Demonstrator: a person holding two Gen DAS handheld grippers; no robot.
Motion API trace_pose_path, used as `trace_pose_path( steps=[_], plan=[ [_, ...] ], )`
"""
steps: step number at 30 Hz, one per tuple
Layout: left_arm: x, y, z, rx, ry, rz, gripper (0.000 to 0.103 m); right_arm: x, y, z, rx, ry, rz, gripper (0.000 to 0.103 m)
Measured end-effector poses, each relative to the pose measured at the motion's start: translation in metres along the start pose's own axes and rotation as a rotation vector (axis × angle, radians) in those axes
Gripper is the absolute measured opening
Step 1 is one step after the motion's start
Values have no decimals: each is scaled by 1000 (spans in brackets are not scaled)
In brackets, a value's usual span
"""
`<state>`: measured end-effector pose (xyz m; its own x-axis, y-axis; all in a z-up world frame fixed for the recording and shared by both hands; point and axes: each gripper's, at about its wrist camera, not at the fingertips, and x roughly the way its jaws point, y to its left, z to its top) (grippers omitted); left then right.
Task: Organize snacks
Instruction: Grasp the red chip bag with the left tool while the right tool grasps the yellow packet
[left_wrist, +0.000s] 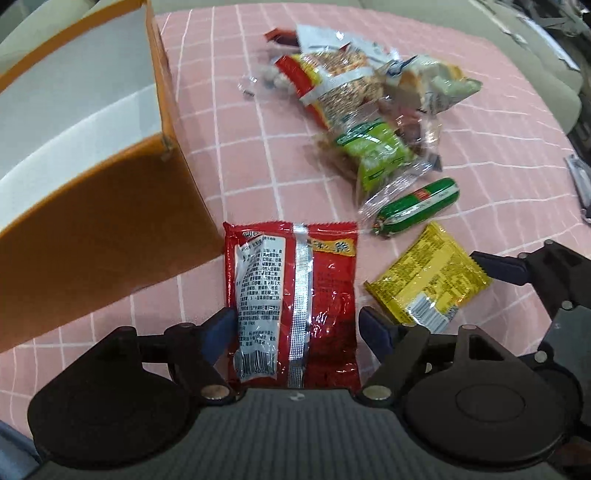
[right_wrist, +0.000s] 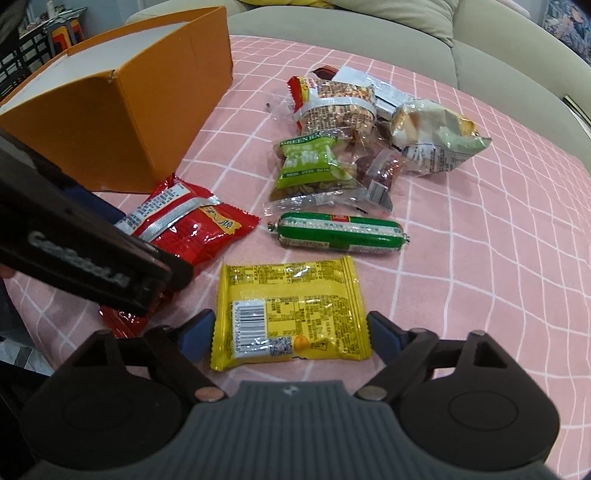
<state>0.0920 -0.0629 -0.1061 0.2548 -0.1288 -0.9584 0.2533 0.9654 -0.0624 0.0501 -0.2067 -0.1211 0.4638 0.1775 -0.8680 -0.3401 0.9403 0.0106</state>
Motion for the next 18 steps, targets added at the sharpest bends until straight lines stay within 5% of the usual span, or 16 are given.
trace_pose_path(
  steps=[8, 18],
  plan=[
    [4, 2, -3, -3, 8, -1, 77, 0, 3, 2, -12, -11, 22, 71],
    [-7, -1, -4, -18, -4, -11, 77, -6, -5, 0, 19, -12, 35, 54]
  ],
)
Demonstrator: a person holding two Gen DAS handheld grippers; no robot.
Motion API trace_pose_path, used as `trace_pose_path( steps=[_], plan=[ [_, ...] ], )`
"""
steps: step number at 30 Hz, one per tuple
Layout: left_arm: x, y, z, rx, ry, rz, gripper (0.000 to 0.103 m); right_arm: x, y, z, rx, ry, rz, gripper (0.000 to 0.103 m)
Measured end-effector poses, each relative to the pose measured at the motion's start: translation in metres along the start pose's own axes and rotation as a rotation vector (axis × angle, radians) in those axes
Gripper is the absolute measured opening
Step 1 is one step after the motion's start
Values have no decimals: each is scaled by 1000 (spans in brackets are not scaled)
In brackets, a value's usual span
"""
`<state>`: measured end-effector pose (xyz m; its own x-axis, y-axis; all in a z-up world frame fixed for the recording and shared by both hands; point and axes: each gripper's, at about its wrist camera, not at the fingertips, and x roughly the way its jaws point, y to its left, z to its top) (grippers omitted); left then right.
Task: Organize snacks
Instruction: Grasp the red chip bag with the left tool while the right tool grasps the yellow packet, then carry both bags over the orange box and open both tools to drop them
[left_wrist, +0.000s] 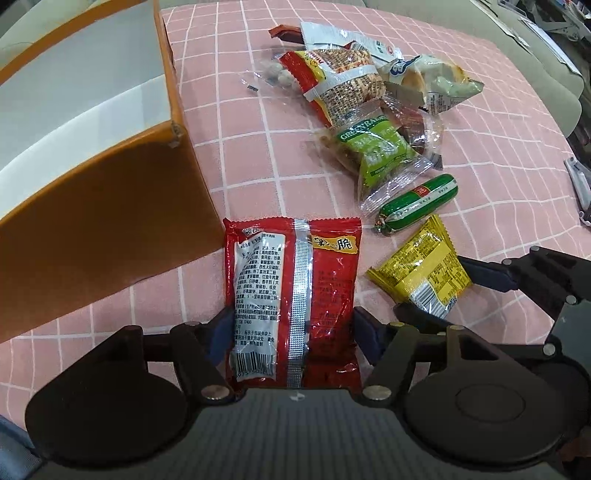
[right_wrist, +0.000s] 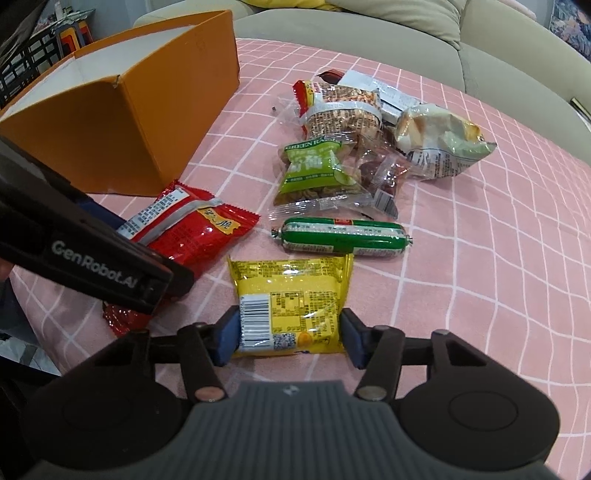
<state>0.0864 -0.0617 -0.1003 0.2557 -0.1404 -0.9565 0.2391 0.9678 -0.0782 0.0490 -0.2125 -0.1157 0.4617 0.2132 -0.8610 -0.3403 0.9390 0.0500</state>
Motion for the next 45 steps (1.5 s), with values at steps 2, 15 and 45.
trace_pose_path(
  steps=[2, 15, 45],
  plan=[
    [-7, -1, -3, 1, -9, -1, 77, -4, -1, 0, 1, -10, 3, 54],
    [-80, -4, -17, -10, -140, -34, 77, -52, -13, 6, 43, -104, -9, 54],
    [-136, 176, 26, -145, -114, 240, 77, -21, 138, 194, -222, -69, 267, 54]
  ],
)
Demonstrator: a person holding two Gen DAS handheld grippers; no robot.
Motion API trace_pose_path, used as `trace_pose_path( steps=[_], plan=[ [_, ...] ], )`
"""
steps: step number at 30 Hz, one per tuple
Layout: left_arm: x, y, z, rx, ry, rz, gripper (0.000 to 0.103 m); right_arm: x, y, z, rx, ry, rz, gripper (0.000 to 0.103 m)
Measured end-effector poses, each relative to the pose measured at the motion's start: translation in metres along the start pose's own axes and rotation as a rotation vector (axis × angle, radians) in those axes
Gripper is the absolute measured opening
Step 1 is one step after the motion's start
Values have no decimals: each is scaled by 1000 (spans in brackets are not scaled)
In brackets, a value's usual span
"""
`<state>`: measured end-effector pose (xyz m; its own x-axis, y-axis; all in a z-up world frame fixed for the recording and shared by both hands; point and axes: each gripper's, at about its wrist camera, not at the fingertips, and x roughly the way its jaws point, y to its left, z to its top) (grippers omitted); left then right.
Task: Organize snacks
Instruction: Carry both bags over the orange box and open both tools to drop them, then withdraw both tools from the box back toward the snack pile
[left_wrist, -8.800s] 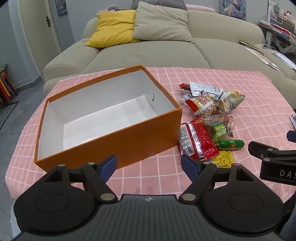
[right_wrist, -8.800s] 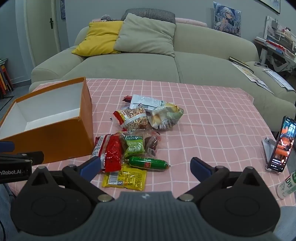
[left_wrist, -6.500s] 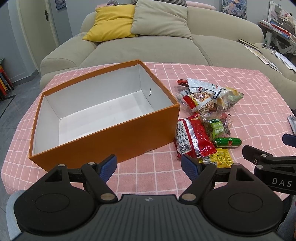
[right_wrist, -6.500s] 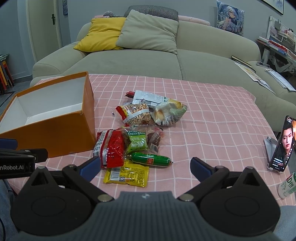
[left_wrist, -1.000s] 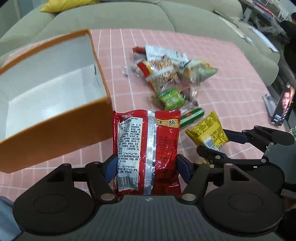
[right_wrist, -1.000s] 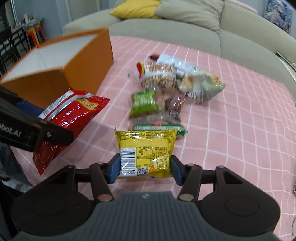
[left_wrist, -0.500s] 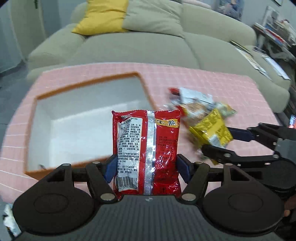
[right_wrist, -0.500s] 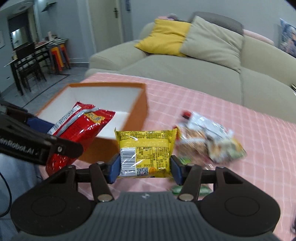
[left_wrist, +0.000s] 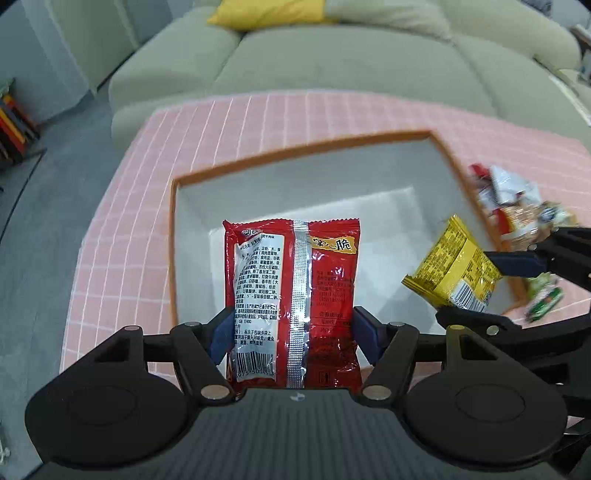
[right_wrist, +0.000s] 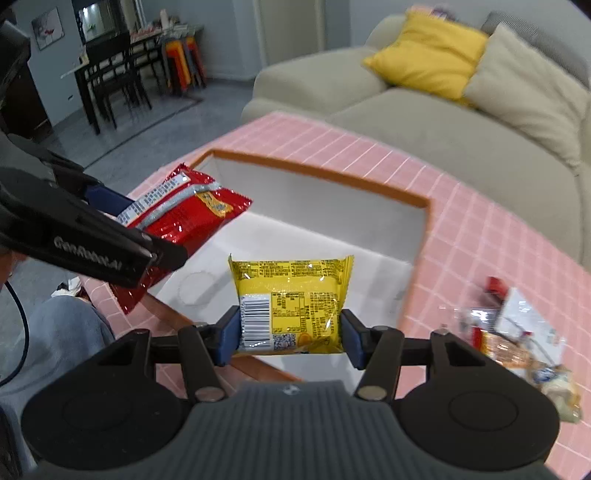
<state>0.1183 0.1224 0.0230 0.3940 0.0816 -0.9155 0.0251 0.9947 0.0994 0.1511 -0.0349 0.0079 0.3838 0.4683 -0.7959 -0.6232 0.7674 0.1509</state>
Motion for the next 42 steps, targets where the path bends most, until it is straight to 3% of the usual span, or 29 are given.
trace_pose_path(
  steps=[11, 22, 28, 33, 42],
  plan=[
    [64, 27, 9, 17, 200, 12, 77, 81, 7, 30, -1, 240, 53, 54],
    [91, 18, 15, 44, 284, 39, 77, 130, -4, 42, 80, 382, 109, 57],
    [87, 17, 16, 44, 282, 40, 82, 131, -4, 43, 93, 395, 106, 62],
    [77, 17, 18, 43, 254, 49, 85, 122, 1, 46, 98, 371, 107, 77],
    [33, 16, 22, 22, 138, 58, 85, 74, 5, 53, 44, 264, 77, 86]
  ],
)
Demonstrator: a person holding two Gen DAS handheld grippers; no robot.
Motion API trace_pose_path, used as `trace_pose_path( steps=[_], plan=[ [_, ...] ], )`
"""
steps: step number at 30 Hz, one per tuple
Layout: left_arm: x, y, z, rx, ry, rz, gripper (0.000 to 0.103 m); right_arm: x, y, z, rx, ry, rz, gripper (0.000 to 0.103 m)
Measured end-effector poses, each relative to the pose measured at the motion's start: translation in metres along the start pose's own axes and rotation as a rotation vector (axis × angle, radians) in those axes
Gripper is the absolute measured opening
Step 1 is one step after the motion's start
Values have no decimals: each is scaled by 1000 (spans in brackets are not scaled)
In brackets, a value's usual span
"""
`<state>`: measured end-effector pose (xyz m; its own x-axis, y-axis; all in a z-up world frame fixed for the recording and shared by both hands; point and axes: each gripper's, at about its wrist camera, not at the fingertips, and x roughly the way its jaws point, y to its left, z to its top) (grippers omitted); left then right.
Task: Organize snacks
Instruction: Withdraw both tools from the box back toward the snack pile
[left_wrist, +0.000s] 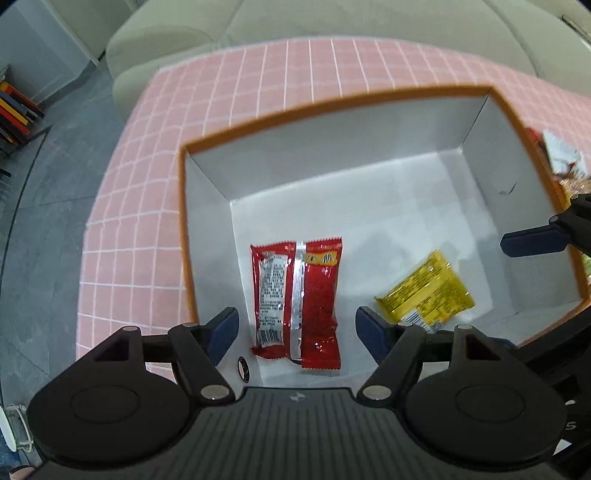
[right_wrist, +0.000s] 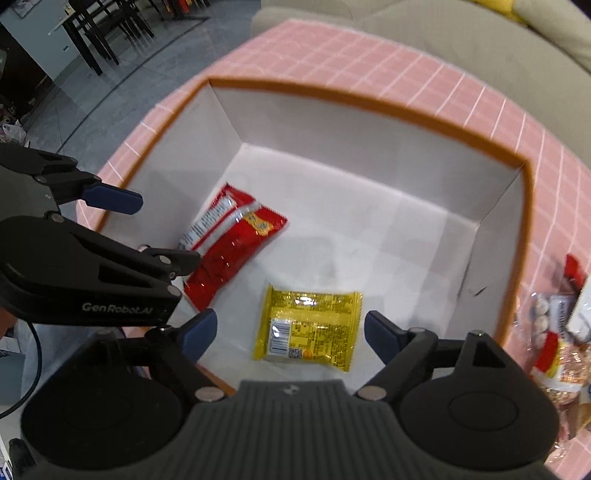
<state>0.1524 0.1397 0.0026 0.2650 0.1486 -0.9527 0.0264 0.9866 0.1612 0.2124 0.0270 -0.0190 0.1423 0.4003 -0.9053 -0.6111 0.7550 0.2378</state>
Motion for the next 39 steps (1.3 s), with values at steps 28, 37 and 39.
trace_pose_path(
  steps=[28, 37, 39],
  plan=[
    [-117, -99, -69, -80, -513, -152, 84, -142, -16, -154, 83, -572, -312, 86],
    [-89, -148, -88, -29, -505, -261, 80, -128, -47, -224, 200, -576, -442, 86],
    [-83, -162, -90, 15, -504, -273, 80, -122, -57, -238, 231, -560, -460, 86]
  ],
)
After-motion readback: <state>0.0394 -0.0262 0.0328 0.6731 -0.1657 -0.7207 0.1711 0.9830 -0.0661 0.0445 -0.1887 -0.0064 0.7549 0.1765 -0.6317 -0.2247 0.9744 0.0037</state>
